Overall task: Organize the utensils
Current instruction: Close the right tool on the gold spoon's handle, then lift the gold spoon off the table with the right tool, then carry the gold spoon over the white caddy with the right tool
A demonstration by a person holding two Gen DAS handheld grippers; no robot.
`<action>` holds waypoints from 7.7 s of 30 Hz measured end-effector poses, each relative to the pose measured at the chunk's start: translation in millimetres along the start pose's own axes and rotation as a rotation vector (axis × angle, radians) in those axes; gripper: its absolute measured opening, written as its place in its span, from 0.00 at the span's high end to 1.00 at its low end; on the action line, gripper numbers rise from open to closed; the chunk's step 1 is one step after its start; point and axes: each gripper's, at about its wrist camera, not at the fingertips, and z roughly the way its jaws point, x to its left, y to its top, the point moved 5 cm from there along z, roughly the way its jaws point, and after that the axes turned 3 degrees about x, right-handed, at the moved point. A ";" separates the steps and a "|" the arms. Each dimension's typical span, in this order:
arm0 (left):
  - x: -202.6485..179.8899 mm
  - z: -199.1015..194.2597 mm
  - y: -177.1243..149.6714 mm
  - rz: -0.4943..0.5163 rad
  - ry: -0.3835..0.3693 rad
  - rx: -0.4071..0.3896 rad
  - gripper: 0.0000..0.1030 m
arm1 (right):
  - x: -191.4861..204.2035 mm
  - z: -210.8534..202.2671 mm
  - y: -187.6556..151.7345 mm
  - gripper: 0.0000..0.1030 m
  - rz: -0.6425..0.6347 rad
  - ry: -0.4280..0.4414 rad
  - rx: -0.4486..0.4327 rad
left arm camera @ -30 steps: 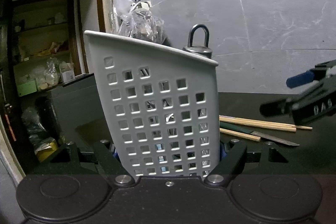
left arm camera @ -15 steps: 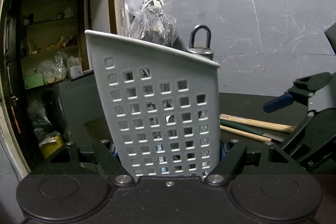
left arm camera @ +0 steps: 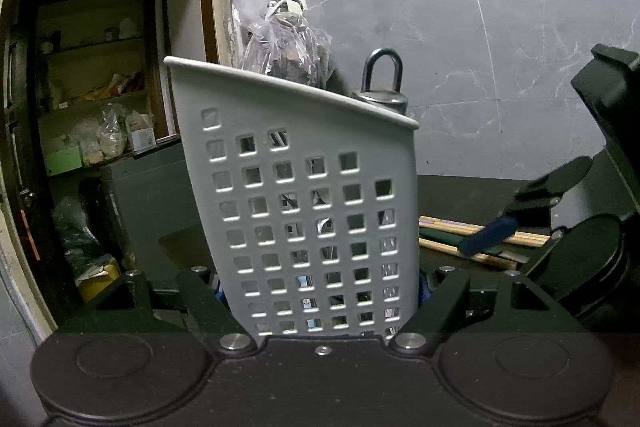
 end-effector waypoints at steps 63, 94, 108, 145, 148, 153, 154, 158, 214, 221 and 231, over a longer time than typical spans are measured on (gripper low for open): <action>-34.9 -9.5 1.5 0.022 -0.057 -0.011 0.24 | -30.6 -61.3 -49.4 0.97 0.195 0.096 0.095; -35.5 -10.1 1.0 0.024 -0.057 -0.012 0.23 | -47.5 -68.0 -58.7 0.97 0.427 0.191 0.104; -37.7 -9.4 1.5 0.034 -0.049 -0.008 0.23 | -67.9 -69.9 -74.9 0.89 0.576 0.232 0.070; -27.2 -4.5 -4.6 -0.003 -0.085 -0.013 0.24 | 34.7 -74.5 -46.1 0.98 -0.295 -0.161 0.119; -27.1 -4.2 -4.6 -0.001 -0.085 -0.013 0.24 | 24.1 -83.2 -39.0 0.97 -0.203 -0.125 0.067; -27.6 -4.3 -4.4 0.002 -0.085 -0.012 0.24 | 4.0 -96.6 -29.4 0.97 -0.047 -0.064 -0.049; -27.9 -4.4 -4.4 0.004 -0.085 -0.012 0.24 | 0.9 -98.7 -28.4 0.97 -0.020 -0.051 -0.075; -28.6 -3.3 -4.6 0.007 -0.086 -0.010 0.24 | -9.4 -106.1 -27.3 0.97 0.043 -0.024 -0.142; -29.9 -3.8 -5.4 0.013 -0.081 -0.008 0.24 | -11.4 -129.3 -20.5 0.97 0.157 0.008 -0.422; -31.0 -3.1 -6.3 0.020 -0.077 -0.007 0.24 | -10.0 -141.6 -33.0 0.97 0.168 0.017 -0.470; -35.5 -1.9 -4.8 0.034 -0.066 -0.001 0.23 | -8.4 -144.5 -48.7 0.93 0.194 0.024 -0.448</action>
